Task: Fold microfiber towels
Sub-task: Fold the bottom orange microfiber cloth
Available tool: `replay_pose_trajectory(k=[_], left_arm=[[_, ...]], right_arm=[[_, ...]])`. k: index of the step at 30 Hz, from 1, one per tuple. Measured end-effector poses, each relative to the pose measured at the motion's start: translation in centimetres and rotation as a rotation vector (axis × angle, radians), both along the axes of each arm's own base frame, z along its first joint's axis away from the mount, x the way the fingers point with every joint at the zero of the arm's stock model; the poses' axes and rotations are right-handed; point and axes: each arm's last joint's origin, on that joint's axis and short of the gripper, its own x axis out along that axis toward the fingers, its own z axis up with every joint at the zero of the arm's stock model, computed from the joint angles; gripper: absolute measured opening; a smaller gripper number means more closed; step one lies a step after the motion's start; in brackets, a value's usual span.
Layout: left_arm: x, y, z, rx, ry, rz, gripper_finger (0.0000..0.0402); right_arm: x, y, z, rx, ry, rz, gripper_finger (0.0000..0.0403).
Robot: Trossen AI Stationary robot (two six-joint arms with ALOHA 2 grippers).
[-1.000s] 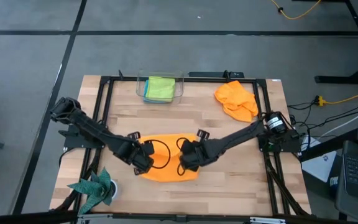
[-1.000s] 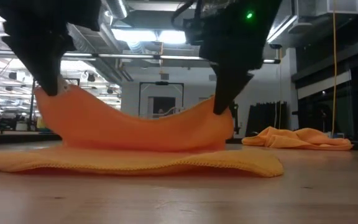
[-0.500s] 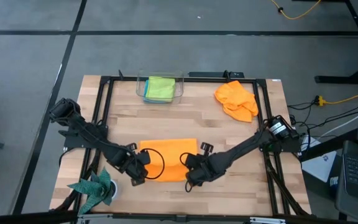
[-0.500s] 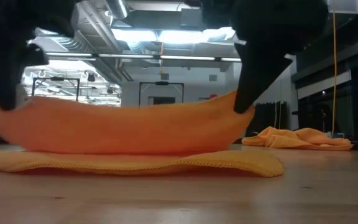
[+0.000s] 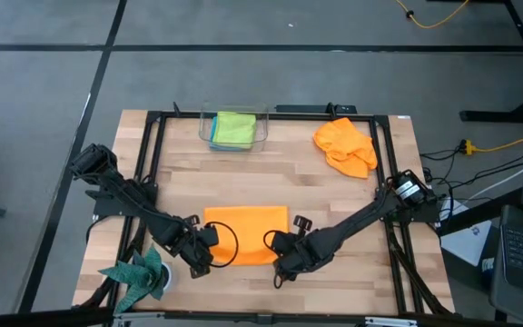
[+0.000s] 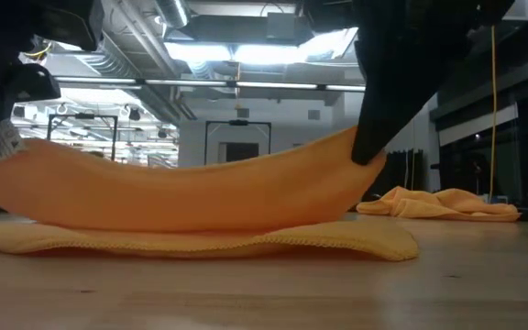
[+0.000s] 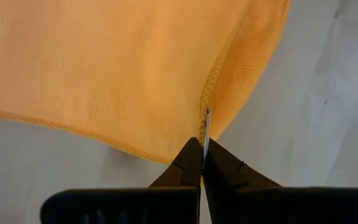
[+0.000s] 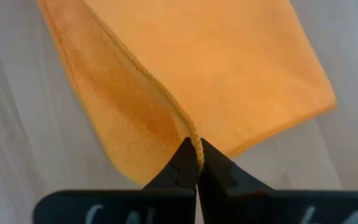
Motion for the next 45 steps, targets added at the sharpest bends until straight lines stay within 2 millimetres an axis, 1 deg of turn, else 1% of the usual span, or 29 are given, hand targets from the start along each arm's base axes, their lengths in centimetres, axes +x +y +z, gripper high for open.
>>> replay_pose_trajectory(k=[3,7,11,16,18,21,24,27,29,32,34,37,42,45], left_arm=[[0.1,-0.2,0.0,-0.029,-0.006,-0.007,0.0000],[0.3,-0.6,0.1,-0.107,-0.003,-0.028,0.0012],[0.6,-0.9,0.3,-0.167,-0.014,-0.045,0.0046],[0.6,-0.5,0.2,-0.133,-0.002,-0.019,0.0099],[0.5,-0.2,0.1,-0.132,0.020,0.008,0.0120],[0.5,0.0,0.0,-0.142,0.054,0.020,0.0142],[0.4,0.1,0.0,-0.143,0.066,0.039,0.0151],[0.4,0.1,0.0,-0.146,0.065,0.046,0.0151],[0.4,0.1,0.0,-0.150,0.067,0.057,0.0150],[0.3,0.0,0.2,-0.172,0.088,0.053,0.0149],[0.5,0.0,1.3,-0.201,0.066,0.047,0.0149],[0.8,0.3,3.7,-0.250,-0.013,0.031,0.0149],[0.0,1.6,7.1,-0.259,-0.125,0.061,0.0149],[-0.5,2.1,8.3,-0.265,-0.202,0.109,0.0149]], right_arm=[[0.0,0.1,0.0,0.028,0.015,0.005,0.0006],[-0.1,0.3,-0.1,0.095,0.051,0.020,0.0029],[-0.1,0.6,-0.1,0.179,0.084,0.046,0.0058],[0.1,0.8,-0.1,0.220,0.074,0.049,0.0104],[0.1,0.9,-0.1,0.268,0.086,0.034,0.0126],[-0.1,1.2,-0.1,0.383,0.150,0.037,0.0159],[-0.4,1.7,0.0,0.538,0.244,0.056,0.0184],[-0.5,2.2,0.1,0.668,0.308,0.086,0.0199],[-0.5,2.4,0.2,0.693,0.312,0.098,0.0204],[-0.4,2.3,0.2,0.676,0.298,0.091,0.0206],[-0.1,2.0,0.5,0.642,0.267,0.082,0.0206],[1.0,1.3,1.5,0.612,0.200,0.103,0.0206],[2.8,0.2,3.9,0.533,0.064,0.167,0.0206],[3.6,-0.2,5.0,0.470,-0.007,0.185,0.0206]])
